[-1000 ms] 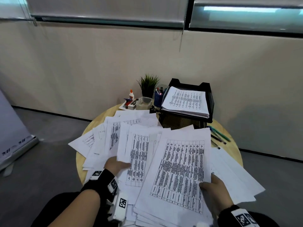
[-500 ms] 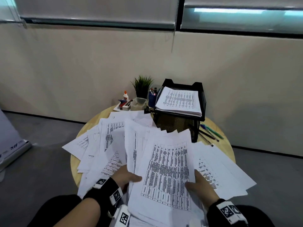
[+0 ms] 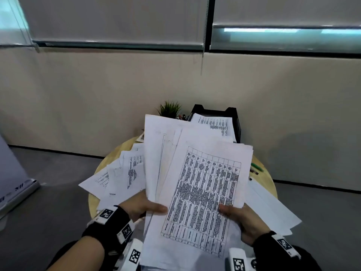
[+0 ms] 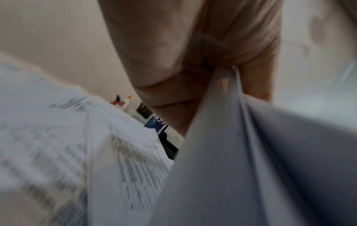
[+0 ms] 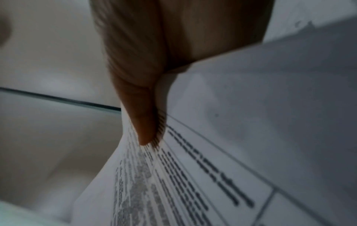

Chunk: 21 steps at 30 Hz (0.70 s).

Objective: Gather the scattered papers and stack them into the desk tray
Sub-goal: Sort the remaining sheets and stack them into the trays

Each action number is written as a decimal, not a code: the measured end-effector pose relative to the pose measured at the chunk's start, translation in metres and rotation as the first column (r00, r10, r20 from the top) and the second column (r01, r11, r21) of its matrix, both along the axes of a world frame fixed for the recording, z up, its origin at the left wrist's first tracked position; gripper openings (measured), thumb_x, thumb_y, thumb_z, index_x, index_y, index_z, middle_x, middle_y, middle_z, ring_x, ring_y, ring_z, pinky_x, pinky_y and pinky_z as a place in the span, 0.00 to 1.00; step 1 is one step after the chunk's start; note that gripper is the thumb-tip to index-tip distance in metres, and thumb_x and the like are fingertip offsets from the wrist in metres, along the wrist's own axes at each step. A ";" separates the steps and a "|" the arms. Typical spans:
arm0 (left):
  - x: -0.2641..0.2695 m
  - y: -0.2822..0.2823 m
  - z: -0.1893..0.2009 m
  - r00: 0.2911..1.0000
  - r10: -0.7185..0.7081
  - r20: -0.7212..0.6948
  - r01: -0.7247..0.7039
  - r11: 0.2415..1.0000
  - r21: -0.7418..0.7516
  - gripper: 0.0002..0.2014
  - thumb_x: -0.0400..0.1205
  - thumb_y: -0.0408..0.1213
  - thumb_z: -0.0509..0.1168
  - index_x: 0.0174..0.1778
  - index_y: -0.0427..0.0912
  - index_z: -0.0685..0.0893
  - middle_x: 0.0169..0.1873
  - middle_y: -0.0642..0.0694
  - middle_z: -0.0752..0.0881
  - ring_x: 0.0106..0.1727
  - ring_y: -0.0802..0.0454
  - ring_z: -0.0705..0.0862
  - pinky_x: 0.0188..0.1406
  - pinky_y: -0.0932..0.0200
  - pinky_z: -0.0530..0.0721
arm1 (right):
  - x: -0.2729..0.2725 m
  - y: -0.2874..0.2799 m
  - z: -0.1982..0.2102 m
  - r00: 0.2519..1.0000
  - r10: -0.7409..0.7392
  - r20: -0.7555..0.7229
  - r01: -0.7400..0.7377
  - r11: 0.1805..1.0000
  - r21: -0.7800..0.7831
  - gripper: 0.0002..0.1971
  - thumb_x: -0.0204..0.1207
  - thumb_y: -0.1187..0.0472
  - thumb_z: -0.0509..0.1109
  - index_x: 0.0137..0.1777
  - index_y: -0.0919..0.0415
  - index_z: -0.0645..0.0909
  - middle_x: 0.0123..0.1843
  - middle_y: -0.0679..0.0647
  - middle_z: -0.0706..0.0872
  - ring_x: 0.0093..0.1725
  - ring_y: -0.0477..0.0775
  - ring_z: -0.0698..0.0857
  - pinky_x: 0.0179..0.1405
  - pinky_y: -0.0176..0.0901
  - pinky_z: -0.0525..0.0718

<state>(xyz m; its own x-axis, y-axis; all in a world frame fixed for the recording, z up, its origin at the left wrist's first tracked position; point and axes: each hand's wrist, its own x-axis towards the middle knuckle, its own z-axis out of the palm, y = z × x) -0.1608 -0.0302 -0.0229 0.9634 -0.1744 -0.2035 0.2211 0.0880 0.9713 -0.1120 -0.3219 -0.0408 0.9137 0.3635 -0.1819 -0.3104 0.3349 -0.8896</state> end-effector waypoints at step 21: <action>0.042 -0.023 0.047 0.881 0.393 0.264 -0.383 0.919 -0.090 0.43 0.37 0.53 0.86 0.48 0.38 0.88 0.44 0.44 0.92 0.51 0.46 0.90 0.66 0.43 0.80 | 0.020 0.026 0.054 0.895 -0.243 0.375 0.304 0.946 -0.113 0.18 0.54 0.62 0.86 0.46 0.60 0.88 0.43 0.53 0.93 0.46 0.56 0.90 0.47 0.47 0.84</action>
<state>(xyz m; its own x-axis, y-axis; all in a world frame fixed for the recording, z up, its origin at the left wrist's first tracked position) -0.1189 -0.0531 0.0244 0.9721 0.2226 0.0745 -0.1090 0.1469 0.9831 -0.0919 -0.2957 0.0128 0.9875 0.0830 0.1340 0.1151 0.2008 -0.9728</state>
